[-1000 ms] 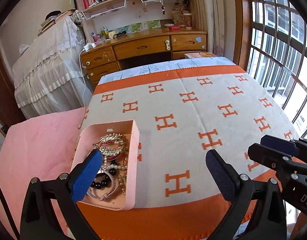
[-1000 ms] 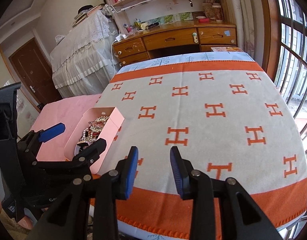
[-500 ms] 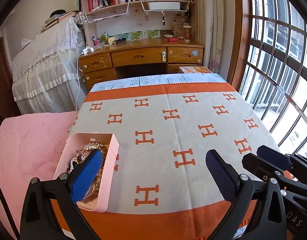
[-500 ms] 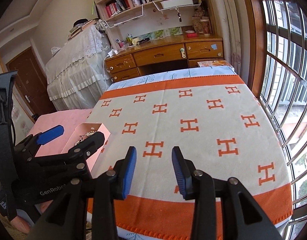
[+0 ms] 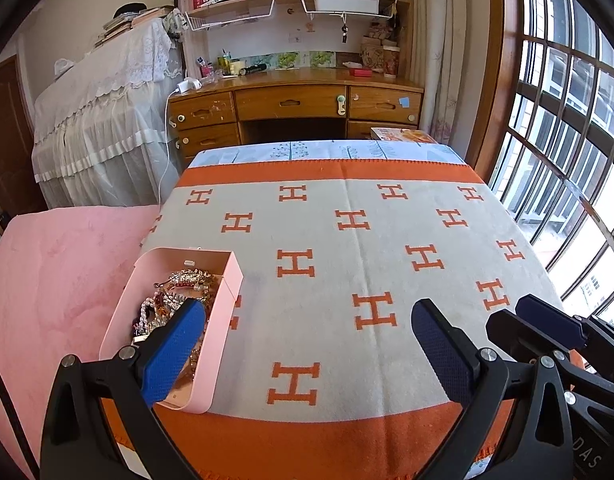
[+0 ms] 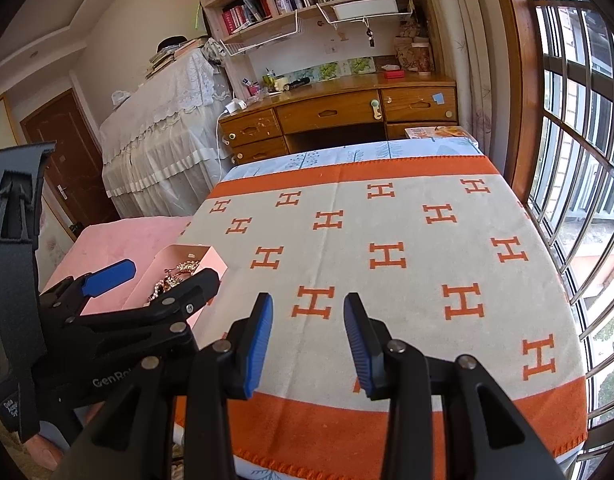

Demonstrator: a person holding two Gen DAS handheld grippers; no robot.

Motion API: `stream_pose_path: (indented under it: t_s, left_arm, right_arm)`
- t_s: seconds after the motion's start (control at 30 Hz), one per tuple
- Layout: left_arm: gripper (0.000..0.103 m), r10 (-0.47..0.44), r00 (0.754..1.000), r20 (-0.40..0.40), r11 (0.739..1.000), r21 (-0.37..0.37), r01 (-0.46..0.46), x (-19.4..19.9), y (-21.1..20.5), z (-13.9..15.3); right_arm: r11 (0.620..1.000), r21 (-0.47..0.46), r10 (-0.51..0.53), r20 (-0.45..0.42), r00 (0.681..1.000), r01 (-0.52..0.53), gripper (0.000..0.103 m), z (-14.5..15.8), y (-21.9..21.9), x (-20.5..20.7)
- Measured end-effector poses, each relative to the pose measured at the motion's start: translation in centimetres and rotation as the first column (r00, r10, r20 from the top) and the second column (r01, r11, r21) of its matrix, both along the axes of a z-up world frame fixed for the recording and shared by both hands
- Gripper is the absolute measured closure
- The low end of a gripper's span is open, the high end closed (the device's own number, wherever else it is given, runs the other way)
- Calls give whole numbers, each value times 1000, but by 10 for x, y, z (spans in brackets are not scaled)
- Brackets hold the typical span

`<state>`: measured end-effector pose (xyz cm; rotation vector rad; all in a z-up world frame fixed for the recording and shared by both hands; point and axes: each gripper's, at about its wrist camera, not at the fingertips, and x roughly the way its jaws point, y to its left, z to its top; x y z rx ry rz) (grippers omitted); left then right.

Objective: Organize jewelry

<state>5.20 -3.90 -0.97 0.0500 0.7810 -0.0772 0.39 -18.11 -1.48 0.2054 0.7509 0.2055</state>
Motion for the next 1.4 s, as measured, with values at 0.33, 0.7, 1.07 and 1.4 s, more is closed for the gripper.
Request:
stream_pose_path:
  t_s: [0.33,0.7,1.07,1.4]
  left_arm:
    - [1,-1,1000,-4,1000,-4,1,0,0,0]
    - [1,-1,1000,-8,1000,-6,1,-1,-1,-3]
    - [1,0,1000,-7,1000,-7,0,-1,0,-3]
    - [1,-1,1000,-7,1000,-7,1,-1,0,-3]
  right_arm:
    - [1000,2,1,-1,1000,-1,65,0,0,0]
    - [1000,6,2,-2,1000,-2,65,0,1,-1]
    - [1000,6,2,-1,1000,-2,65,0,0,-1]
    - [1000,7,2,-1,1000,-2,65,0,1,0]
